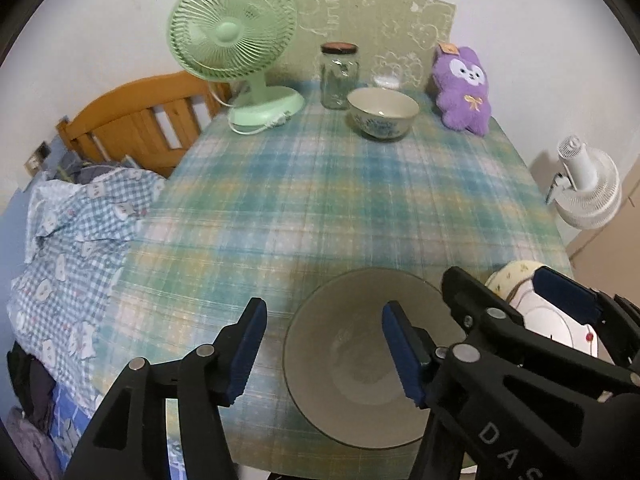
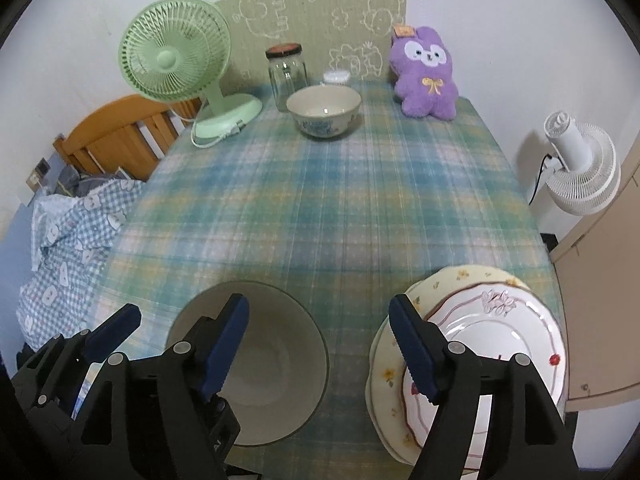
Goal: Organize plates and bowls
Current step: 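Pull both grippers back from the plate stack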
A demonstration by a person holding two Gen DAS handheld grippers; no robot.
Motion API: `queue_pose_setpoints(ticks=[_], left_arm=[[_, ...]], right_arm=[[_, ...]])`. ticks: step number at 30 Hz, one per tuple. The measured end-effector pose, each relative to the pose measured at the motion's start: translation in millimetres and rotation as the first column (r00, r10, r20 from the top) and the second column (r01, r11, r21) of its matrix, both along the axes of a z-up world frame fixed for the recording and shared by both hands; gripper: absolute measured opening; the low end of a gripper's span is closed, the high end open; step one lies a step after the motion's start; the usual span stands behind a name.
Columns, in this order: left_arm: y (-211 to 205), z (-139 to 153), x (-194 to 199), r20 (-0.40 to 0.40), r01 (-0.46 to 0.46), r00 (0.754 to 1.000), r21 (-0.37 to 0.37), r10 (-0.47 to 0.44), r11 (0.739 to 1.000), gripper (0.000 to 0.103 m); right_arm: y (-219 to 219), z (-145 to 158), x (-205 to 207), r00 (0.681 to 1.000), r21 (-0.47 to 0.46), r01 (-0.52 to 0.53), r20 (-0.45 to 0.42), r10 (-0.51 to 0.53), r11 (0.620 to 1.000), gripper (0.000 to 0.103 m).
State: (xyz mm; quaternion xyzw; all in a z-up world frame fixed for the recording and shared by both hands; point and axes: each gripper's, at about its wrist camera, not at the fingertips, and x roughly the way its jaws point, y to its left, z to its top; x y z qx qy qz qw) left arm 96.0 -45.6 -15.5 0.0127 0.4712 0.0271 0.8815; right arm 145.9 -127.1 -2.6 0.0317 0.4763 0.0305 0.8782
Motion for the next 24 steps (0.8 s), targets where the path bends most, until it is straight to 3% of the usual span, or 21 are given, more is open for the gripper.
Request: queue_pose_setpoints(ticks=[17, 24], left_arm=[[-19.3, 54.2, 11.6, 0.102, 0.003, 0.995, -0.007, -0.002, 1.000, 0.066], [-19.2, 66.4, 31.0, 0.119, 0.017, 0.993, 0.004, -0.017, 1.000, 0.066]], right_arm=[[-17.6, 60.3, 11.1, 0.994, 0.028, -0.031, 0.105, 0.027, 0.999, 0.076], [-16.7, 76.2, 31.9, 0.991, -0.001, -0.017, 0.130, 0.017, 1.000, 0.076]])
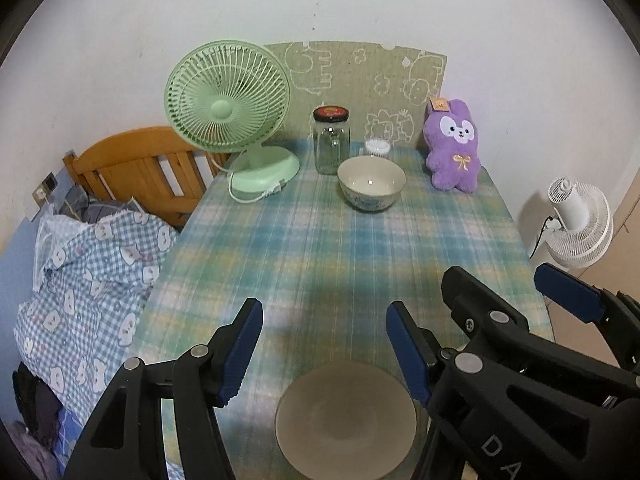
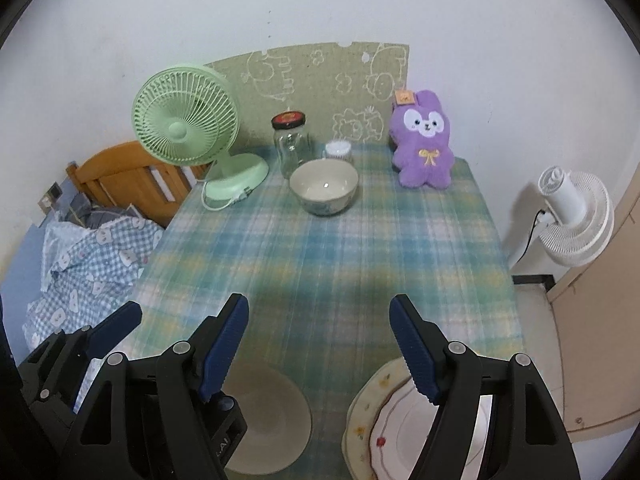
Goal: Organize plates and bowls
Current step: 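Pull both grippers back from the plate stack, then move both grippers to the white bowl beside the glass jar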
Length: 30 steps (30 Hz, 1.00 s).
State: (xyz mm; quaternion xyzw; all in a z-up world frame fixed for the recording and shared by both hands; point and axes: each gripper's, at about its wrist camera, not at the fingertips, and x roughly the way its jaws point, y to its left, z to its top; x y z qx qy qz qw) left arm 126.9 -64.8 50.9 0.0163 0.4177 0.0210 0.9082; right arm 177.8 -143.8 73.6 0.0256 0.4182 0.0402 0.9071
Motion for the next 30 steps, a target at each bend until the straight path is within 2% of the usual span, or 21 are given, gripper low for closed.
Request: queue_pose_setpoints(ticks=[10, 16, 22, 30], left_arm=[[6.9, 14.7, 44.6, 0.022, 0.069, 0.997, -0.012, -0.068, 0.998, 0.066], [9.6, 21.8, 67.7, 0.061, 0.103, 0.993, 0.017, -0.104, 0.994, 0.066], [11.5, 17.9, 90.2, 0.044, 0.128, 0.991, -0.007, -0.127, 0.992, 0.066], [3.8, 7.4, 124.3, 0.045, 0.115, 0.992, 0.005, -0.115, 0.993, 0.066]], right_arm=[[4.1, 18.3, 43.0, 0.997, -0.017, 0.068, 0.026, -0.067, 0.998, 0.076], [6.9, 23.8, 67.9, 0.993, -0.032, 0.111, 0.052, -0.109, 0.993, 0.076], [8.2, 21.9, 88.7, 0.990, -0.049, 0.132, 0.047, -0.130, 0.990, 0.076], [0.7, 9.4, 126.8, 0.992, -0.054, 0.120, 0.042, -0.117, 0.991, 0.076]])
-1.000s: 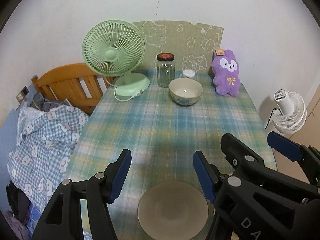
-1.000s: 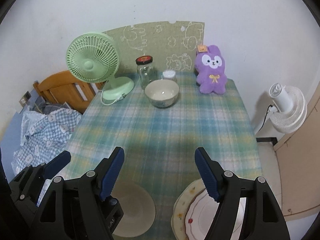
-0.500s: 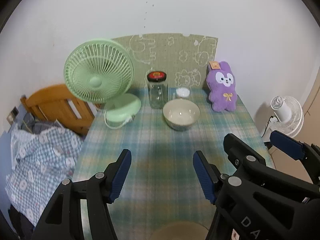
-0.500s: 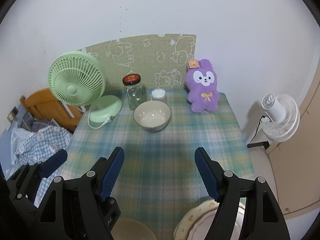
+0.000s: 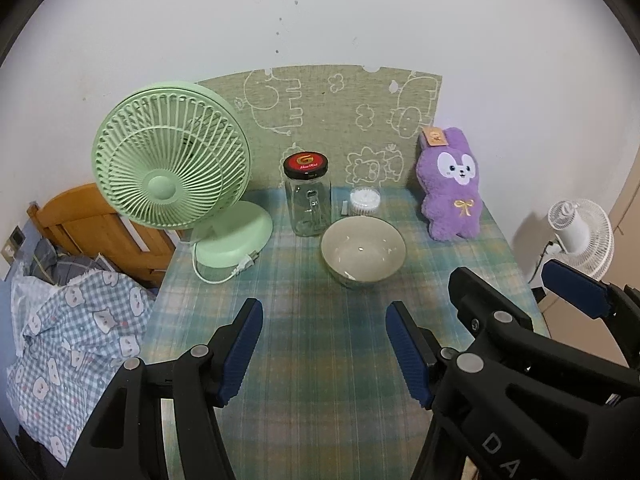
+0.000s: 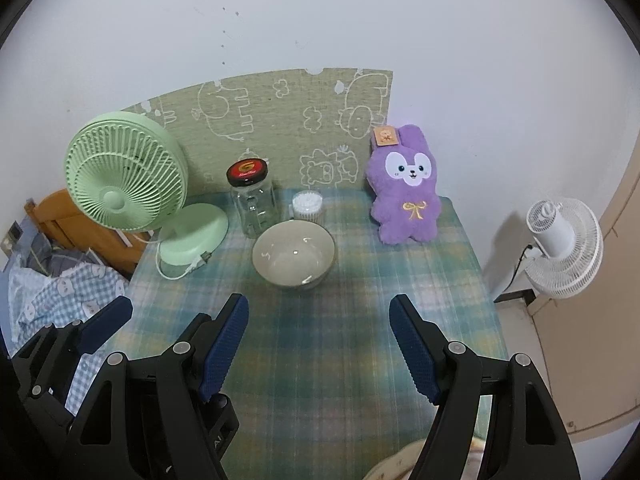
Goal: Organize plates and bowls
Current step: 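Move both grippers to the white bowl beside the glass jar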
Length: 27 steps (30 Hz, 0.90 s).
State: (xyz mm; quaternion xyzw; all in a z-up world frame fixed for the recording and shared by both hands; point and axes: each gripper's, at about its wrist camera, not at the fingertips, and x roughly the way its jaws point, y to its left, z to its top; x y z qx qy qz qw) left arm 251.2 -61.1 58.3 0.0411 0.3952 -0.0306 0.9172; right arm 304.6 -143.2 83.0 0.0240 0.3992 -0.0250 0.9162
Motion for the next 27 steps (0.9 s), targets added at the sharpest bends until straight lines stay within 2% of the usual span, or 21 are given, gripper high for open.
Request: queue_pose_setpoints(ticks=[5, 9, 12, 27], left_arm=[[-8.9, -12.0, 27.8, 0.002, -0.048, 0.999, 0.022, 0.048, 0.999, 0.066], [-16.4, -18.6, 48.3, 0.008, -0.051, 0.999, 0.030, 0.050, 0.998, 0.065], [-19.9, -26.8, 62.5, 0.011, -0.066, 0.998, 0.037, 0.066, 0.997, 0.064], [-24.6, -78.4, 123.6, -0.023, -0.114, 0.993, 0.010, 0.114, 0.993, 0.060]], right_arm=[[-7.2, -12.0, 30.8, 1.000, -0.005, -0.016, 0.000, 0.016, 1.000, 0.076], [-16.9, -22.7, 54.8, 1.000, 0.016, -0.030, 0.001, 0.030, 0.999, 0.076], [-20.0, -30.7, 70.7, 0.999, -0.001, -0.038, 0.006, 0.038, 0.999, 0.076], [-28.8, -83.0, 135.2, 0.997, 0.008, -0.074, 0.001, 0.074, 0.997, 0.075]])
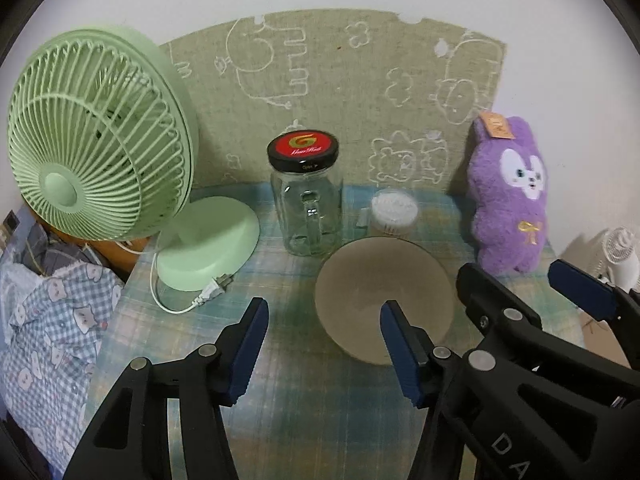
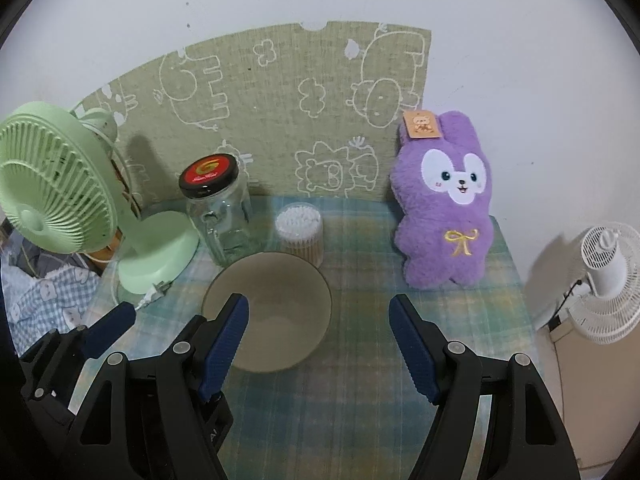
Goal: Organize plates and bowls
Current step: 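Move both grippers to the white bowl beside the glass jar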
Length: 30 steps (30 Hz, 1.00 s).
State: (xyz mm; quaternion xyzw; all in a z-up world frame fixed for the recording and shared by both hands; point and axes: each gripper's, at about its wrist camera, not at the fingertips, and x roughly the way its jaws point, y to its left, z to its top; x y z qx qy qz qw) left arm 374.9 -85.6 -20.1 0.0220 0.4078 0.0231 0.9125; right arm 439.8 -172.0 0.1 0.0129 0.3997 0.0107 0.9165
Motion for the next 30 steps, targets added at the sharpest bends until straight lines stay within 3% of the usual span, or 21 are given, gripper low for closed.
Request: queue_pose_setpoints(ticks=[6, 14, 28, 30], left_arm=[[-1.7, -19.9, 18.7, -0.018, 0.021, 1.000, 0.009, -0.021, 1.000, 0.056], [1.3, -47.1, 35.2, -0.092, -0.015, 0.996, -0.017, 0.013, 1.000, 0.040], [-0.8, -65.8, 42.5, -0.094, -0.009, 0.996, -0.003, 0.008, 1.000, 0.024], [0.0, -66.9, 44.7, -0.095, -0.015, 0.995, 0.000, 0.015, 1.000, 0.021]], right_arm=[[-0.5, -21.5, 19.8, 1.000, -0.003, -0.014, -0.018, 0.014, 1.000, 0.069], [-4.8, -48.9, 35.7, 0.998, 0.017, -0.011, -0.055, 0.011, 1.000, 0.061], [-3.8, -72.9, 46.8, 0.995, 0.023, -0.004, -0.100, 0.007, 1.000, 0.042], [-4.4, -74.1, 48.8, 0.995, 0.022, -0.001, -0.102, 0.003, 1.000, 0.035]])
